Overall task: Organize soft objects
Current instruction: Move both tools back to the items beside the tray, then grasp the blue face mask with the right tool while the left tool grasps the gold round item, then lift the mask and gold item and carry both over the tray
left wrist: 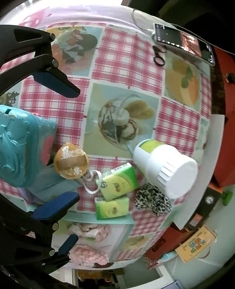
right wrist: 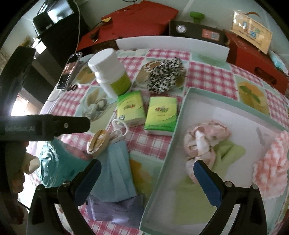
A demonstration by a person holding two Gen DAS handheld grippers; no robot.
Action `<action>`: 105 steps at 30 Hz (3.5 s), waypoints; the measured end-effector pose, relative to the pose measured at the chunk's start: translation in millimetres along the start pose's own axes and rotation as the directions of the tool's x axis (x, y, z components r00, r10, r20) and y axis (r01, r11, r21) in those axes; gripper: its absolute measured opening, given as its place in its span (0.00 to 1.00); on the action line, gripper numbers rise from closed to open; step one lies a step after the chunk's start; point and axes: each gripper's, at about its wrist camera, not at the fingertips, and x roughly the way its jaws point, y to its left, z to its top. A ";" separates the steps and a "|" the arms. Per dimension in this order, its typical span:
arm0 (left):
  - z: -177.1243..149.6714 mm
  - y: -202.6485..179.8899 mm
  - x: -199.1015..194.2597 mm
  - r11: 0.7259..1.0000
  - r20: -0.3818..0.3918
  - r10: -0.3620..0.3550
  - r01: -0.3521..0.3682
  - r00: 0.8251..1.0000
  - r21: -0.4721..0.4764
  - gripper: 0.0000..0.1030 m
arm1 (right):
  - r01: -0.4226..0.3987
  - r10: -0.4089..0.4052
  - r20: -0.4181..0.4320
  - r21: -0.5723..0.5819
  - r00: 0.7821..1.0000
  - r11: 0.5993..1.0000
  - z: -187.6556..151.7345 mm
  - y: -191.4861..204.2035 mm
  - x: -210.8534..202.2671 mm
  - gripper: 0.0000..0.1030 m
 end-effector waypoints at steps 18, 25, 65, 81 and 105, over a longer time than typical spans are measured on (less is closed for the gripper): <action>25.0 -4.7 31.5 0.994 -0.225 -0.008 0.031 0.974 0.101 1.00 | -0.043 0.044 0.009 -0.105 0.999 0.994 -8.8 23.5 6.5 1.00; 36.6 17.1 29.6 0.990 -0.265 0.060 -0.024 0.962 0.139 1.00 | -0.073 0.062 -0.068 -0.159 0.996 0.985 -6.2 37.9 14.9 0.99; 64.9 -70.7 88.8 0.967 -0.426 0.121 -0.010 0.897 0.254 0.71 | -0.160 0.110 -0.325 -0.134 0.939 0.978 13.3 28.2 61.7 0.53; 44.7 -94.5 86.0 0.970 -0.418 0.076 0.030 0.905 0.243 0.49 | -0.184 0.134 -0.314 -0.135 0.940 0.974 2.6 40.4 66.0 0.15; 10.1 -51.1 -5.6 0.989 -0.174 -0.124 0.136 0.977 0.058 0.49 | -0.188 0.182 -0.179 -0.014 0.967 0.982 5.0 8.0 15.5 0.14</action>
